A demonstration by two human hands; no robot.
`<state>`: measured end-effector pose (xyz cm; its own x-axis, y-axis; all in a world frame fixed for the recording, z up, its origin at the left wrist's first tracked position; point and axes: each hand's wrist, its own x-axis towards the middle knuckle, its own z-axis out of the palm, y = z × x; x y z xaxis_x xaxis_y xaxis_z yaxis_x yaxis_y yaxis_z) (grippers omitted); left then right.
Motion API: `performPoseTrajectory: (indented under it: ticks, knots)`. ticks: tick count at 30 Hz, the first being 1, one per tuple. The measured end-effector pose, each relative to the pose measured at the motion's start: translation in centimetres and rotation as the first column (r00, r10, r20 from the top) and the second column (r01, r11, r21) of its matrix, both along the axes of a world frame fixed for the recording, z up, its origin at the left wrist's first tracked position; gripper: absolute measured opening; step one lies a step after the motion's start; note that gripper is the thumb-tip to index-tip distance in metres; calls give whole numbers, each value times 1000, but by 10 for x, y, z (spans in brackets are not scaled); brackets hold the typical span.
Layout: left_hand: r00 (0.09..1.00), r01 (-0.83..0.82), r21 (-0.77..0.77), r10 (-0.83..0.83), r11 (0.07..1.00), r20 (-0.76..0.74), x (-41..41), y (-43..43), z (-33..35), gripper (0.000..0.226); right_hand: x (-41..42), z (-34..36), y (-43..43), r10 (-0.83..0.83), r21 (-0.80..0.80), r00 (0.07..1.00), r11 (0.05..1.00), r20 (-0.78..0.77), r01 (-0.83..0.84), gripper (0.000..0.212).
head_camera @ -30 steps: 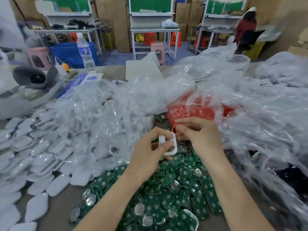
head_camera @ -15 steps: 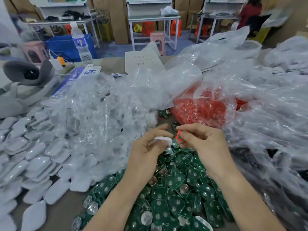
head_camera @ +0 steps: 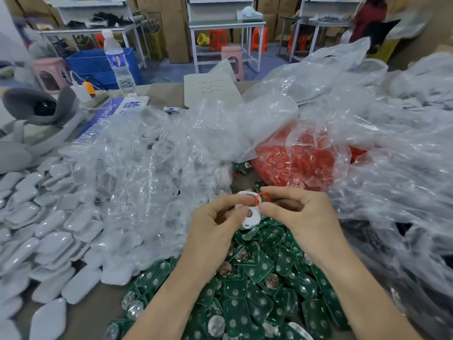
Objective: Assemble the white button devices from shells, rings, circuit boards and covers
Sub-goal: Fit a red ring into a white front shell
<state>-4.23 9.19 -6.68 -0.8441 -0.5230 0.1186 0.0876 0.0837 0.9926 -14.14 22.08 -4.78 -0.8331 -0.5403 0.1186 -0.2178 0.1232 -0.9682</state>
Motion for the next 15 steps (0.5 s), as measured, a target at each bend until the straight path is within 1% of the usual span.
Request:
performPoseTrajectory:
  ticks: [1, 4, 5, 7, 9, 11, 15]
  knots:
    - [1000, 3, -9, -3, 1000, -4, 0, 1, 0, 25, 0, 0, 0, 4, 25, 999, 1000, -52, -3, 29]
    - [1000, 8, 88, -7, 996, -12, -1, 1, 0, 26, 3, -1, -3, 30, 108, 969, 994, -247, -3, 32]
    - [1000, -1, 98, 3, 995, -18, -1, 1, 0, 28, 4, -2, -4, 39, 126, 954, 992, -296, -1, 35]
    - [1000, -15, 89, 17, 996, -21, -1, 1, 0, 28, 6, -4, -5, 53, 144, 928, 990, -369, 1, 37]
    - [999, -17, 88, 19, 996, -26, -1, 2, -1, 28, 7, -5, -5, 63, 159, 888, 987, -455, 12, 34]
    - [999, -13, 105, 16, 994, -29, -2, 2, -2, 31, 7, -5, -4, 56, 147, 856, 989, -513, 24, 30]
    - [999, 24, 168, -19, 985, -33, -3, 1, -5, 35, 8, -4, -4, 1, 86, 823, 995, -568, 59, 25]
